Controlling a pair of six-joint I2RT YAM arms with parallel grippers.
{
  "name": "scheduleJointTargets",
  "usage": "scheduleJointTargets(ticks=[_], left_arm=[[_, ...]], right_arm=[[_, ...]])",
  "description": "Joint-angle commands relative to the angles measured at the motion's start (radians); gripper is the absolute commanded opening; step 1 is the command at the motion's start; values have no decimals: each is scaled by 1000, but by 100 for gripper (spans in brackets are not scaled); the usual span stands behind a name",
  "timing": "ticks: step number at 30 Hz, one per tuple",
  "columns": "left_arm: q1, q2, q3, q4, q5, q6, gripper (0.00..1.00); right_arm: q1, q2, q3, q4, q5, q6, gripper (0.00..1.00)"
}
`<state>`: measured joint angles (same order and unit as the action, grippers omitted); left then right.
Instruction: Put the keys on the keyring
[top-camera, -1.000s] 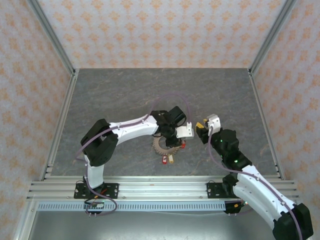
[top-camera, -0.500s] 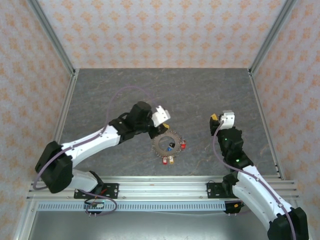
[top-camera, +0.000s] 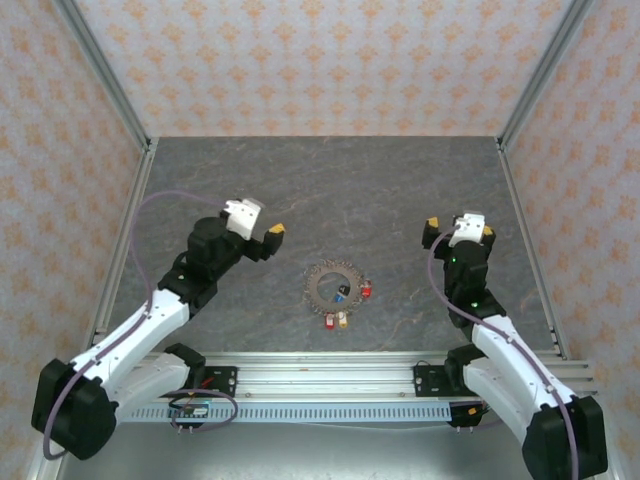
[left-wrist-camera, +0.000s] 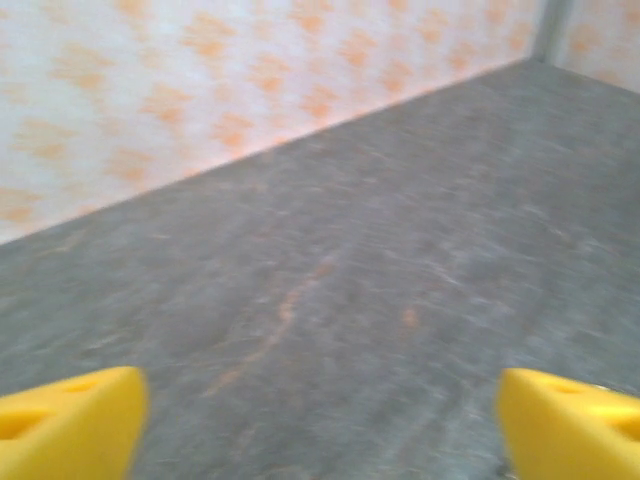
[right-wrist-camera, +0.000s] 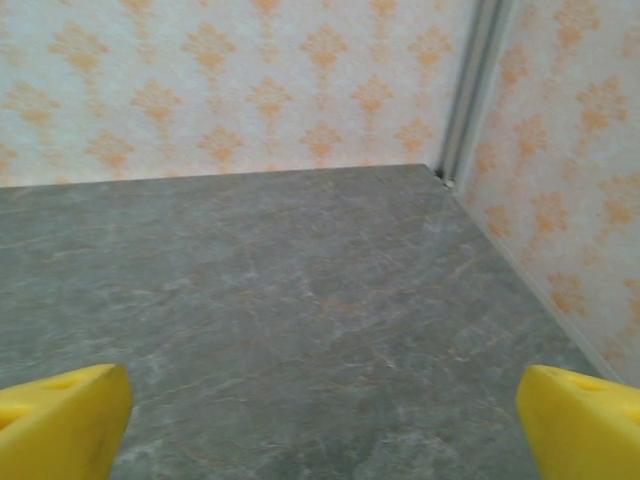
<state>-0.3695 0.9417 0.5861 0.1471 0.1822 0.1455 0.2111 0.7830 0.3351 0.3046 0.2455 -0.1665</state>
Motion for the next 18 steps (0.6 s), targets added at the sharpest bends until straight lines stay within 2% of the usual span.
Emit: scheduleJointTargets(ticks=[1, 5, 8, 12, 14, 15, 17, 18], left_arm=[[75, -42, -27, -11, -104, -24, 100], [159, -23, -35, -10, -188, -78, 100], [219, 29, -33, 7, -240, -152, 100], [242, 137, -9, 10, -281, -166, 100], [245, 181, 4, 8, -267, -147, 100], [248, 200, 3, 21, -247, -130, 100], [251, 227, -8, 62, -231, -118, 100], [251, 237, -21, 92, -226, -111, 100]], right_arm=[[-67, 54, 18, 59, 24, 29, 99], [-144, 198, 11, 108, -28, 74, 99], [-160, 325, 12, 191, -55, 87, 99], [-167, 515, 24, 341, -90, 80, 99], [-180, 552, 51, 360, -133, 120, 99], [-186, 586, 44, 429, -145, 152, 99], [-191, 655, 28, 509, -200, 139, 99], [-192, 708, -1, 605, -243, 120, 99]])
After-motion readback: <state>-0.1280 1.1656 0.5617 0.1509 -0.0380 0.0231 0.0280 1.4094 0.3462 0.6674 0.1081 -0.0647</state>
